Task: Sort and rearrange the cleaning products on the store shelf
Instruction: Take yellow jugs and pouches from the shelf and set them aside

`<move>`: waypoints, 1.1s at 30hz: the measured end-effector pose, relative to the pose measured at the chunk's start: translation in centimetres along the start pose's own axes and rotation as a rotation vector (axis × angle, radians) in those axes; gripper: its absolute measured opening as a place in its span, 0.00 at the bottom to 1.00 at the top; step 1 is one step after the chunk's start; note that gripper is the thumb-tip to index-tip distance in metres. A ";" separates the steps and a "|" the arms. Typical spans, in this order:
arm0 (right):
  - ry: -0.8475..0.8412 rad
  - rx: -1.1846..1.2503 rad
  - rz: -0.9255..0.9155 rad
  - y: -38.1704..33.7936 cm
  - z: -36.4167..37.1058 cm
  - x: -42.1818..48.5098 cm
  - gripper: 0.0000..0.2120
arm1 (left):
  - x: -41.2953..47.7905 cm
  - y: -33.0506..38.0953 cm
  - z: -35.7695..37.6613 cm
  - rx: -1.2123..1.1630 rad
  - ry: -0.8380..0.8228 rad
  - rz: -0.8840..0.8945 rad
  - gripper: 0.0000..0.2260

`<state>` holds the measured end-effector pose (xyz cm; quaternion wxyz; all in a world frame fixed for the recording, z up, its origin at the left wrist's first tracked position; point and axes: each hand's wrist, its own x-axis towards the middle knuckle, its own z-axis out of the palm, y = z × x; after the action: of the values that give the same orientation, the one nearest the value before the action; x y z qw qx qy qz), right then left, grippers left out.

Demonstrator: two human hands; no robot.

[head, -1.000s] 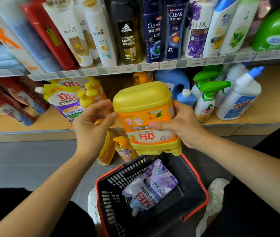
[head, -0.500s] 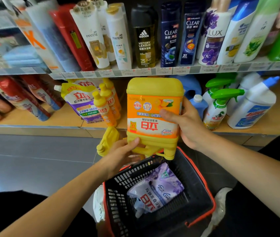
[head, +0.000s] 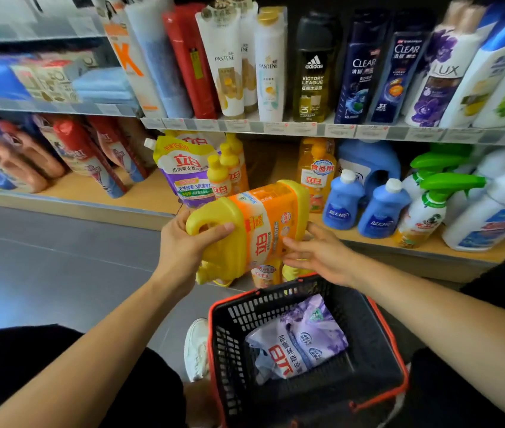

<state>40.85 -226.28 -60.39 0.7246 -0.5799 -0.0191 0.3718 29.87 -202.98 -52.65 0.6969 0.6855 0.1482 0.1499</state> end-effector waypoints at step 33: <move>-0.372 -1.561 -0.002 9.4 -0.9 1.2 0.30 | 5.1 -13.8 -2.0 0.857 -0.383 -0.481 0.12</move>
<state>37.27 -225.85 -69.22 0.0951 -0.8478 -0.3949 0.3410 33.73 -199.24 -66.48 0.3836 0.8706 0.2194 -0.2164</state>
